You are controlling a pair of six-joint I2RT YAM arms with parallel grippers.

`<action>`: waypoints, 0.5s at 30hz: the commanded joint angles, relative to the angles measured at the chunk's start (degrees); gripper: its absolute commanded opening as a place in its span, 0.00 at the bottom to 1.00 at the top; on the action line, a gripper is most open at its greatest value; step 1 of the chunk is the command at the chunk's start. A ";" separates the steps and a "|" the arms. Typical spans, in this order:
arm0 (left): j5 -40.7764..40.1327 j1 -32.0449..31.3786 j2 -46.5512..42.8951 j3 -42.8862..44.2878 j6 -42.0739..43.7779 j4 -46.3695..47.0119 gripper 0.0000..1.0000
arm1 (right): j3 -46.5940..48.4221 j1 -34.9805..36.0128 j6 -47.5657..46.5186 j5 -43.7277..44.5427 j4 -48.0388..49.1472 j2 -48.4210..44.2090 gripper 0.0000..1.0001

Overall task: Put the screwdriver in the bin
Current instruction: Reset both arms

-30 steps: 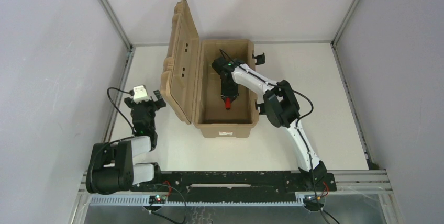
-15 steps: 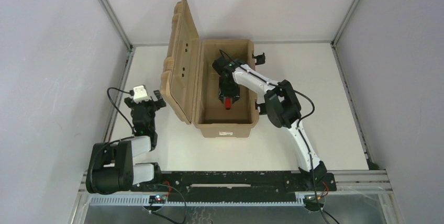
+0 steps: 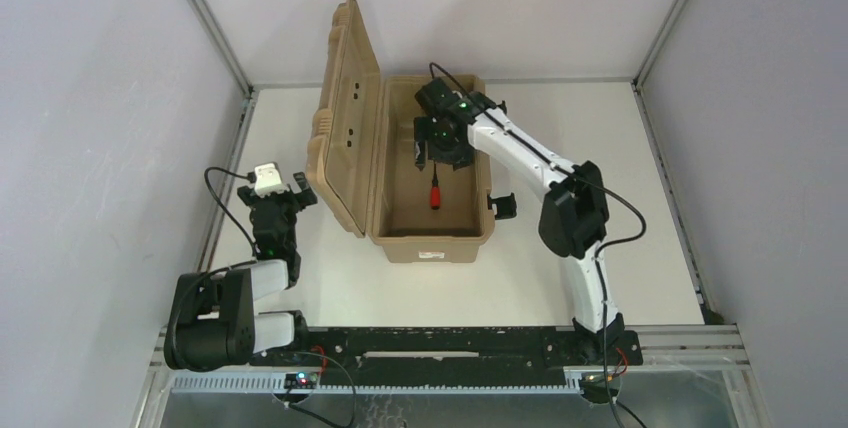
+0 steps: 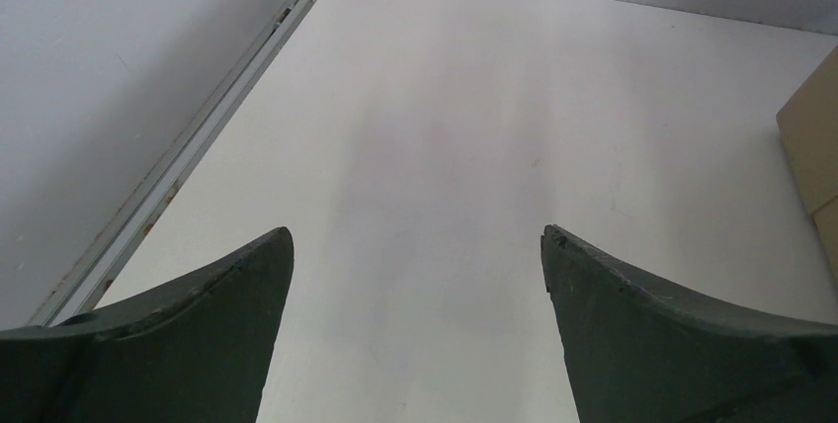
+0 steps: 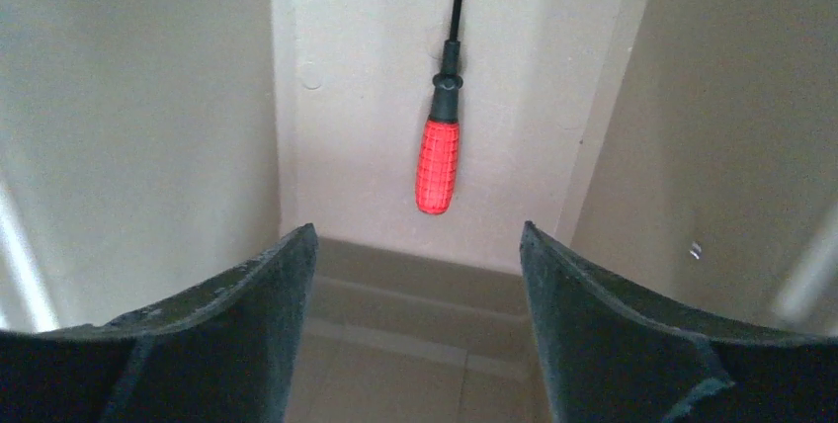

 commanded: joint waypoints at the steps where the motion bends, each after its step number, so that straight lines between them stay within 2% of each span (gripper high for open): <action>1: -0.07 0.14 -0.26 0.32 0.82 1.68 1.00 | 0.30 -0.58 -3.48 0.99 0.45 -6.91 0.86; 6: -0.10 0.08 -0.18 0.32 0.84 1.68 1.00 | 0.32 -2.00 -5.35 0.02 1.21 -11.56 0.99; 15: -0.11 0.14 -0.21 0.35 0.80 1.68 1.00 | -3.53 -7.14 -8.91 -0.42 4.27 -19.14 1.00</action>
